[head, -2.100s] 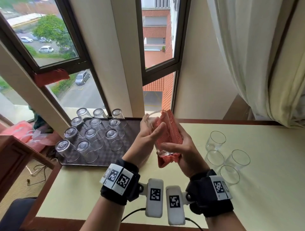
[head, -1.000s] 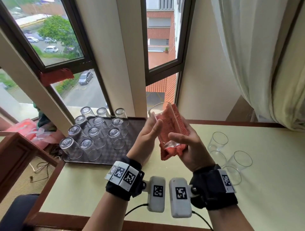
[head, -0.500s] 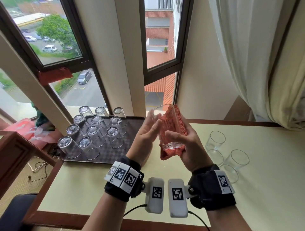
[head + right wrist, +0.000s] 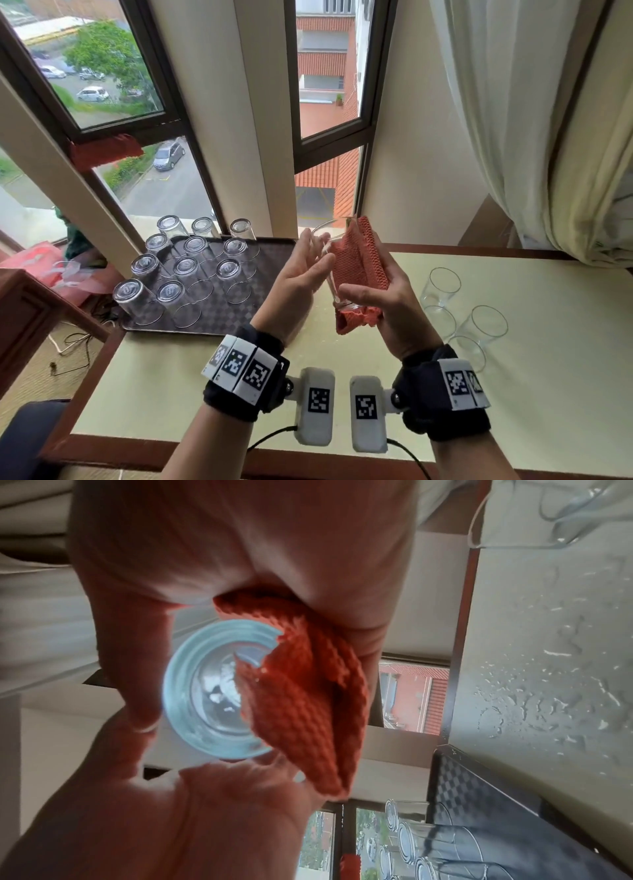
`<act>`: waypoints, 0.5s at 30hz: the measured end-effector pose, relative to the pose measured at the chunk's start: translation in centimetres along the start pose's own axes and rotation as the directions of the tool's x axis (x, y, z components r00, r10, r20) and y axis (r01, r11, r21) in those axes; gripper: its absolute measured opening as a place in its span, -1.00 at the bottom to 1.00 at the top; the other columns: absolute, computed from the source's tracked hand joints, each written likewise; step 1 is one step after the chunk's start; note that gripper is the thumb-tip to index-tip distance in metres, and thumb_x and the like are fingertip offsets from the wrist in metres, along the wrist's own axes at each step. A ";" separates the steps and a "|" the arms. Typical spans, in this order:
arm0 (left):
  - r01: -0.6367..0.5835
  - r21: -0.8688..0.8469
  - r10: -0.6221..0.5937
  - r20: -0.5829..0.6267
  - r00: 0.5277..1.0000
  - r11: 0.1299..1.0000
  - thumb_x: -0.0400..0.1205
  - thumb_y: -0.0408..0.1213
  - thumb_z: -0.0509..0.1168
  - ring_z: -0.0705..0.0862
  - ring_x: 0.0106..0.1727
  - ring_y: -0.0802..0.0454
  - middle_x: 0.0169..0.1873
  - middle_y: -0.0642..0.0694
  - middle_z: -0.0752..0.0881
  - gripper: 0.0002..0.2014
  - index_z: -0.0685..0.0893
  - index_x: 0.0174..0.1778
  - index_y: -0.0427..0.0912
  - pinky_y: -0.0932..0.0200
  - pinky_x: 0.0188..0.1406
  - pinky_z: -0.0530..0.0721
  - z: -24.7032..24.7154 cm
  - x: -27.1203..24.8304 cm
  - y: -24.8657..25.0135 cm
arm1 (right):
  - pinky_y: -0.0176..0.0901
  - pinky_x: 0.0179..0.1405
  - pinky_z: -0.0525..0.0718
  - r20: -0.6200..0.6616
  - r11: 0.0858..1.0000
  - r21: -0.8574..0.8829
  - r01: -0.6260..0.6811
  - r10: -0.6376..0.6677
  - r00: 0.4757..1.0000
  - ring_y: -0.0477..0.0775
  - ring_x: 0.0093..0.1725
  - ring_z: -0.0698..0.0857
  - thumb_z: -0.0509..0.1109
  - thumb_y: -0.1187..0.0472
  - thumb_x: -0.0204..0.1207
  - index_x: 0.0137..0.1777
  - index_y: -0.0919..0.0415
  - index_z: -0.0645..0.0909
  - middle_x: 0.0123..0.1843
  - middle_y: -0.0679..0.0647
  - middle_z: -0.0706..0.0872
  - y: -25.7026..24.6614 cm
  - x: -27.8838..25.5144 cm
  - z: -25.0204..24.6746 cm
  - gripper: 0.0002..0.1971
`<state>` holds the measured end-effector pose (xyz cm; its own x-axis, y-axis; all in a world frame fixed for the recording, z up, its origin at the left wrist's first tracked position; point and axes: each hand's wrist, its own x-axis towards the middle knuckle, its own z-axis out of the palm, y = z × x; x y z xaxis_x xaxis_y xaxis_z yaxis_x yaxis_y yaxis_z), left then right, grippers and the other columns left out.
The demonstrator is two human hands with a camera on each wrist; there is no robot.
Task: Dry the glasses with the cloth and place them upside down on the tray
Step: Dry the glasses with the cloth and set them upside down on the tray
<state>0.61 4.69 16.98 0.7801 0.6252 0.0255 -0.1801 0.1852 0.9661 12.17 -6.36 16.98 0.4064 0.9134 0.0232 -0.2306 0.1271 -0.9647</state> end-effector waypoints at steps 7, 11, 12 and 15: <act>-0.006 -0.055 0.006 0.002 1.000 0.998 0.73 -0.11 0.26 0.66 0.40 0.01 0.43 -0.24 0.59 -0.45 0.25 0.60 -0.14 0.03 0.33 0.68 1.4 -0.6 0.2 | 0.27 0.35 0.65 0.084 0.990 0.134 -0.046 0.035 0.996 0.34 0.42 0.65 0.50 0.33 0.31 0.67 0.08 0.31 0.45 0.25 0.65 0.2 -0.3 0.2 -0.12; 0.038 -0.055 -0.033 0.089 0.996 0.998 0.60 -0.08 0.43 0.54 0.51 -0.22 0.43 -0.28 0.62 -0.39 0.46 0.52 -0.27 -0.19 0.56 0.46 0.3 -1.1 0.5 | 0.22 0.22 0.73 0.037 0.990 0.139 -0.034 0.029 0.999 0.29 0.35 0.71 0.42 0.37 0.34 0.63 0.03 0.38 0.39 0.20 0.70 0.0 -0.6 -0.1 -0.20; 0.038 -0.069 -0.032 0.079 0.996 0.997 0.62 -0.22 0.37 0.55 0.52 -0.18 0.43 -0.21 0.65 -0.46 0.45 0.52 -0.27 -0.17 0.56 0.47 0.1 -1.1 0.5 | 0.20 0.23 0.74 0.018 0.995 0.098 -0.020 0.018 1.000 0.24 0.35 0.72 0.45 0.34 0.33 0.65 -0.02 0.36 0.39 0.14 0.72 -0.1 -0.5 0.0 -0.17; 0.044 -0.099 -0.037 0.075 0.997 0.994 0.62 -0.35 0.28 0.54 0.51 -0.32 0.47 -0.35 0.56 -0.38 0.28 0.61 -0.32 -0.37 0.56 0.43 0.5 -1.0 0.8 | 0.10 0.22 0.76 0.000 1.000 -0.007 0.001 -0.001 1.000 0.16 0.34 0.73 0.52 0.25 0.33 0.68 -0.08 0.30 0.37 0.04 0.73 -0.1 -0.3 0.4 -0.12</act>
<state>0.00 3.86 17.81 0.8288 0.5595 0.0092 -0.2038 0.2865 0.9362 11.71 -6.53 17.21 0.4067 0.9132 0.0240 -0.2244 0.1254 -0.9664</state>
